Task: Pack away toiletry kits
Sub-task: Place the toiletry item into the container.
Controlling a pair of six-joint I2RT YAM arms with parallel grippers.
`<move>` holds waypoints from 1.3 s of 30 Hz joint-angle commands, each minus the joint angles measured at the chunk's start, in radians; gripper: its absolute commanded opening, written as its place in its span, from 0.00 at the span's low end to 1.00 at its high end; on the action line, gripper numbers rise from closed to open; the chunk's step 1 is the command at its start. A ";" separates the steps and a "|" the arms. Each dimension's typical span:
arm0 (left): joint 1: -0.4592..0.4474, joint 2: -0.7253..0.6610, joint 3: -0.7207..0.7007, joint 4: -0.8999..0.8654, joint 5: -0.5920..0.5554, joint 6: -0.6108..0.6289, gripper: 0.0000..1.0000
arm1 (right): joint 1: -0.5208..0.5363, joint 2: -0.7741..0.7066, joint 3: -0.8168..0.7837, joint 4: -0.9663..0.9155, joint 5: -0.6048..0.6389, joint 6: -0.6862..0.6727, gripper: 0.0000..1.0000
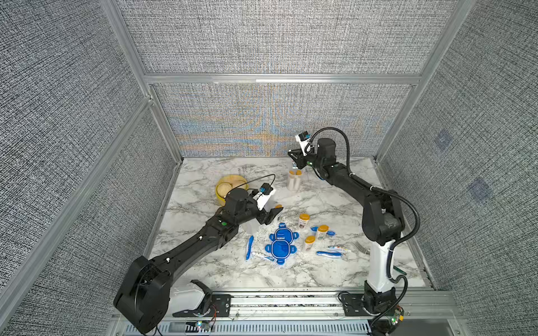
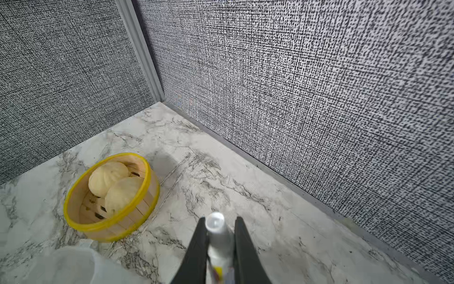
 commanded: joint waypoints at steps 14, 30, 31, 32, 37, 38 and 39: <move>0.000 -0.025 -0.005 0.051 -0.004 -0.023 0.79 | -0.022 0.049 -0.030 0.108 -0.066 -0.025 0.16; 0.000 -0.031 -0.006 0.028 -0.003 -0.021 0.79 | -0.045 -0.109 -0.120 0.063 -0.086 0.026 0.45; 0.000 -0.030 -0.006 0.028 -0.001 -0.023 0.79 | -0.048 -0.135 -0.132 0.038 -0.069 0.038 0.44; 0.000 -0.028 -0.004 0.028 0.000 -0.023 0.79 | -0.052 -0.167 -0.146 -0.002 -0.038 0.050 0.44; -0.001 -0.014 0.007 -0.017 0.029 0.020 0.79 | -0.101 -0.351 -0.186 -0.421 0.101 0.104 0.44; 0.000 -0.008 0.012 -0.033 0.057 0.042 0.79 | -0.117 -0.392 -0.207 -0.503 0.112 0.104 0.45; 0.000 -0.001 0.019 -0.055 0.087 0.064 0.79 | -0.139 -0.431 -0.237 -0.577 0.104 0.091 0.45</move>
